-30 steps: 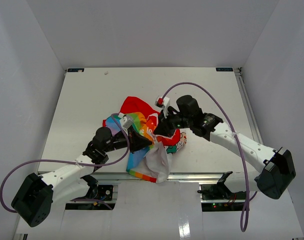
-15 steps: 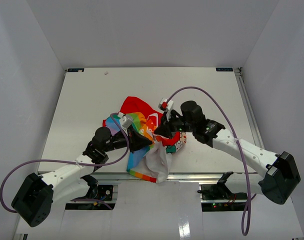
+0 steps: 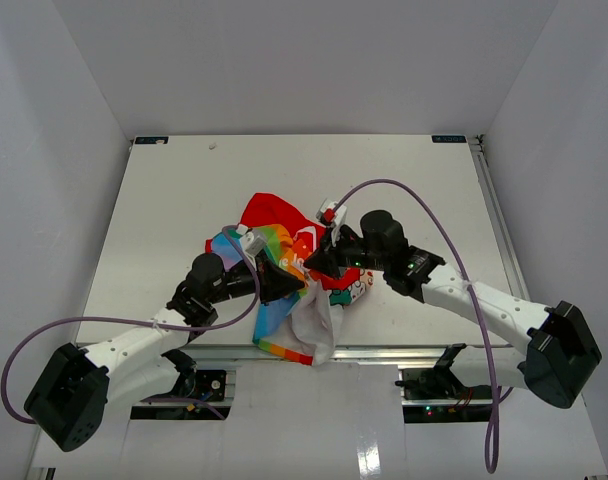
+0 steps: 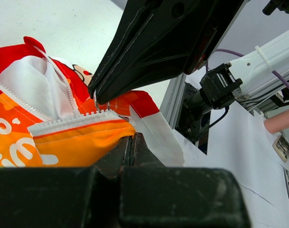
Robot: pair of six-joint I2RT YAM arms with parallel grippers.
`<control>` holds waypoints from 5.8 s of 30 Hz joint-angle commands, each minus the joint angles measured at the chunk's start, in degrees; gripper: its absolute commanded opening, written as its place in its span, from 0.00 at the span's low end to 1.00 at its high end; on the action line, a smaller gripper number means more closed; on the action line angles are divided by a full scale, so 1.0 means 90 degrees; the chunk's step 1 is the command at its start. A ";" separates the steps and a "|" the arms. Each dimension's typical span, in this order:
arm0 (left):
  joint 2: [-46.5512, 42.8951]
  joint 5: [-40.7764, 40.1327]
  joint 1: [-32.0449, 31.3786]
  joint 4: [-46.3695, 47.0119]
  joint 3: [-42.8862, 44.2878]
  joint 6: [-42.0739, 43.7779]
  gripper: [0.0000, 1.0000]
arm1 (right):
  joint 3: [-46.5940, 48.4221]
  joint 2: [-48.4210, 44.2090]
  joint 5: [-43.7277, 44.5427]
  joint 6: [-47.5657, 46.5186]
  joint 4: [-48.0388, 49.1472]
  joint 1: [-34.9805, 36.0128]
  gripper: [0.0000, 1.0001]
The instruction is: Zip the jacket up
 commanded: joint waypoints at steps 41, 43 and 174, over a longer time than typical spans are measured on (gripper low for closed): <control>-0.1478 -0.3499 -0.0097 -0.3751 0.1534 -0.2531 0.49 | -0.1370 -0.0970 0.2639 0.0715 0.3249 0.1085 0.08; -0.1305 -0.3654 -0.0097 -0.4723 0.1949 -0.2864 0.43 | -0.1365 -0.0957 0.2794 0.0699 0.3273 0.1167 0.08; -0.2544 -0.5149 -0.0976 -0.6364 0.2021 -0.5650 0.44 | -0.1036 0.0080 0.3828 0.0646 0.3898 0.1958 0.08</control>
